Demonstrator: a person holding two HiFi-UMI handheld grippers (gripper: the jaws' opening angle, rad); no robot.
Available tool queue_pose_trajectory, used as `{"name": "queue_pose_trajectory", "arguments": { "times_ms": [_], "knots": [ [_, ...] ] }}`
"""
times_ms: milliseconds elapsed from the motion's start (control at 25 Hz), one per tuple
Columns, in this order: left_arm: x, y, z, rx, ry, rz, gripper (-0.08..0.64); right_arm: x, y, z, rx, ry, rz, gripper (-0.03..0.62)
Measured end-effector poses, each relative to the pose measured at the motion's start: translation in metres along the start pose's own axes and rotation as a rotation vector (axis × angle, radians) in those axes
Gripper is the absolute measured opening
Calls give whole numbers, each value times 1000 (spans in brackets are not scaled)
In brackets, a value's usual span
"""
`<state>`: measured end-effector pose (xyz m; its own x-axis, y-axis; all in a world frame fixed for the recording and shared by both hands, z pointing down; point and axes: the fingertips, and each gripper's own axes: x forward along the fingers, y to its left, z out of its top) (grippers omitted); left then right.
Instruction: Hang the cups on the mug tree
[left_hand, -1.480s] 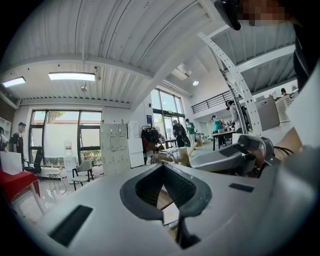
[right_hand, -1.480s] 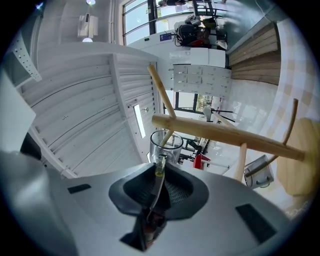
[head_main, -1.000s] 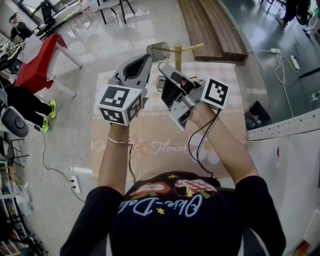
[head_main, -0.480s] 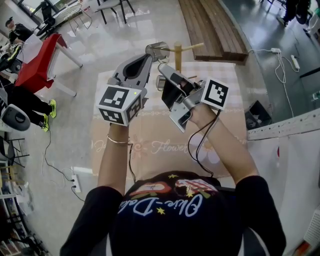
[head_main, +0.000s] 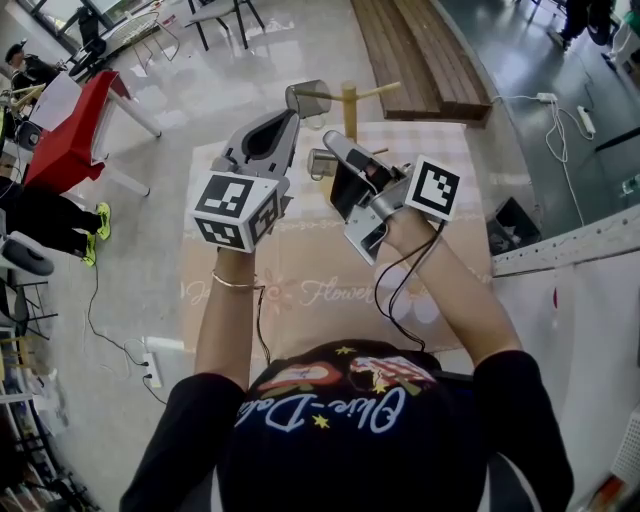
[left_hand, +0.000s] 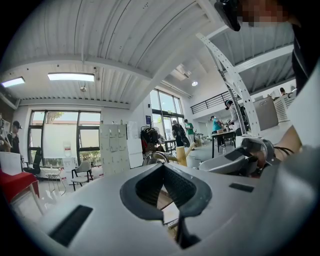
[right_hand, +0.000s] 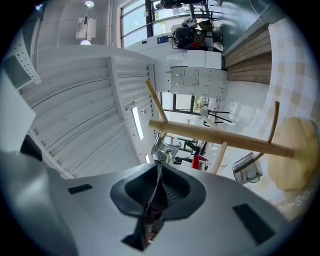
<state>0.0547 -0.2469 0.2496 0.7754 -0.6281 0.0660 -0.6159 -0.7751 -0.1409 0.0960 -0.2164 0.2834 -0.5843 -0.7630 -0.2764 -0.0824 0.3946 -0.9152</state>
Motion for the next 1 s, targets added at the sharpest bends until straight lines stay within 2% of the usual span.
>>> {"name": "queue_pose_trajectory", "arguments": {
  "times_ms": [680, 1000],
  "knots": [
    [-8, -5, -1, 9, 3, -7, 9, -9, -6, -1, -18, 8, -57, 29],
    [-14, -8, 1, 5, 4, -10, 9, -14, -3, 1, -57, 34, -95, 26]
  ]
}}
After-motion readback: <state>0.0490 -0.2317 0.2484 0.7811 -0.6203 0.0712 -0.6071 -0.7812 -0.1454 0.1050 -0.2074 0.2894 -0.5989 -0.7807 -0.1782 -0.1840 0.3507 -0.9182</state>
